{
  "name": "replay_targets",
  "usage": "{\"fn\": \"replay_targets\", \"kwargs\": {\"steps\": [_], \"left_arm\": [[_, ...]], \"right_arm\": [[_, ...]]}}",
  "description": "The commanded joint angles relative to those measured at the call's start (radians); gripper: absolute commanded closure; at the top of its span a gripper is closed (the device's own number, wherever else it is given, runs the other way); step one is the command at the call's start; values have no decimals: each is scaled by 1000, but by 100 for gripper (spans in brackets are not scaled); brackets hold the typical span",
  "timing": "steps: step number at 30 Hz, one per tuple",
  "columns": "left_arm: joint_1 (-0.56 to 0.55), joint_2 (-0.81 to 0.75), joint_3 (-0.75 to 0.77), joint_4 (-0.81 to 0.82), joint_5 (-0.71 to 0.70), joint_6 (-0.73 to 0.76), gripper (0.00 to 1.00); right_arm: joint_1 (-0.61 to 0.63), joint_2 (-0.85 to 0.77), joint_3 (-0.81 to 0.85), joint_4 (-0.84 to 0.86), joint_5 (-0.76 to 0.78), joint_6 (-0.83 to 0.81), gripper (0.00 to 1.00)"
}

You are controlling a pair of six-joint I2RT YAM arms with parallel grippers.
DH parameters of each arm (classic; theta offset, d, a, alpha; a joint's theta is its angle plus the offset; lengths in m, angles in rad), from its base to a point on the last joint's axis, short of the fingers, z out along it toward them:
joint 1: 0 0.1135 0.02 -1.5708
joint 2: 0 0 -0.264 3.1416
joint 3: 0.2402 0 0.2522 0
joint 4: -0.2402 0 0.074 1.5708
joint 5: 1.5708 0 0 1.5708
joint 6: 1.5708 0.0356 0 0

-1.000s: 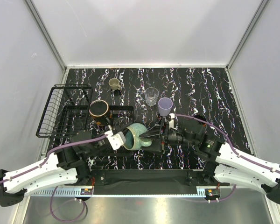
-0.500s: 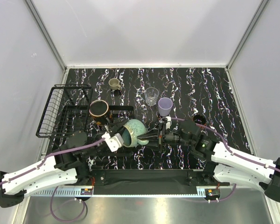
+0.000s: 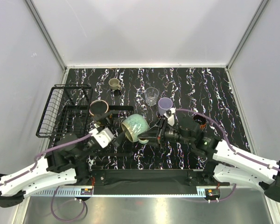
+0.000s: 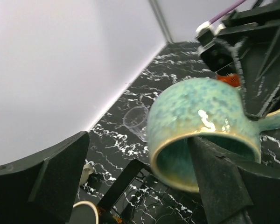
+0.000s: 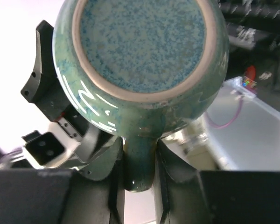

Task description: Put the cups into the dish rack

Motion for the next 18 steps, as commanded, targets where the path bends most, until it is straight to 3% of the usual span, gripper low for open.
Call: {"fn": "replay_targets", "kwargs": {"steps": [1,4,7,11,16,18], "left_arm": [[-14,-89,54,176,-138,-50,4],[-22,-134,45,201,-162,-90,1],[-23,-125,66,201,-305,-154,1],[-31,-73,134,135,-544,-213,1],[-43,10,206,44,-688,-271,1],[-43,47,235,0,-816,-323,1]], "right_arm": [[-16,-33,192,-224,156,-336,100],[-17,37,362,-454,277,-585,100],[-19,149,487,-588,400,-820,100],[-14,329,585,-570,439,-998,100],[-9,522,754,-576,544,-1156,100],[-8,594,782,-560,584,-1228,100]]}}
